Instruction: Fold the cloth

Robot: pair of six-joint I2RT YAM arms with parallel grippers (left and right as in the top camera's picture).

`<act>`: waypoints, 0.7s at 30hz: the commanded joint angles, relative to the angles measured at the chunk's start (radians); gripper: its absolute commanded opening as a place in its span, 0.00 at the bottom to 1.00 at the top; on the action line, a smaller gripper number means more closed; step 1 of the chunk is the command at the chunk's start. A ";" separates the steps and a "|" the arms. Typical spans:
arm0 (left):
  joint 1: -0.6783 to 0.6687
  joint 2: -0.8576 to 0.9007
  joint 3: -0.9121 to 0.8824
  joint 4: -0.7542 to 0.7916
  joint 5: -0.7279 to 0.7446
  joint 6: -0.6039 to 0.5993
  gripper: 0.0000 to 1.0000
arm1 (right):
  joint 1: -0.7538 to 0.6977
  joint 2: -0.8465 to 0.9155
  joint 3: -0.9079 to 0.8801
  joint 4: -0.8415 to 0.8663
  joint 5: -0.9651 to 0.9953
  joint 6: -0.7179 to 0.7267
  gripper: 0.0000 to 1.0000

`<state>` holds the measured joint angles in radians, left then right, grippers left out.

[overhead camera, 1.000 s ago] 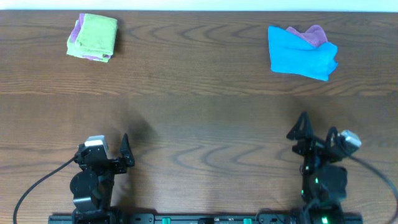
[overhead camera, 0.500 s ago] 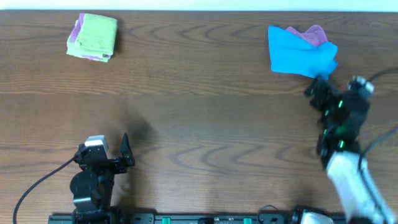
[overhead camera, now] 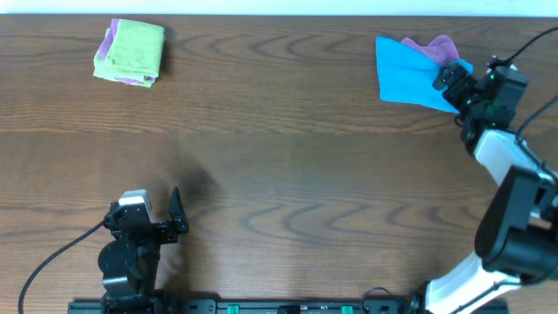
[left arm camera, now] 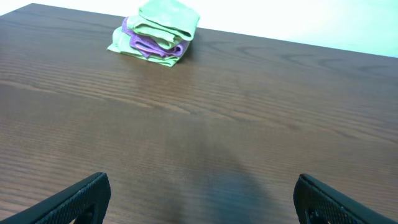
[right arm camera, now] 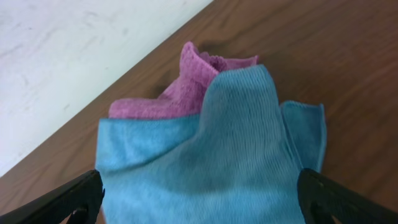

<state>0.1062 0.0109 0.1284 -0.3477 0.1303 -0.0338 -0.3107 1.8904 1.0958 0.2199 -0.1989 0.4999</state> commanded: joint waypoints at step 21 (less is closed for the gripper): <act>-0.005 -0.006 -0.022 -0.006 -0.007 -0.011 0.95 | -0.029 0.220 0.202 -0.010 -0.024 -0.016 0.01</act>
<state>0.1062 0.0109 0.1284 -0.3473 0.1299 -0.0338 -0.3233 2.0937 1.2667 0.2066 -0.2283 0.4881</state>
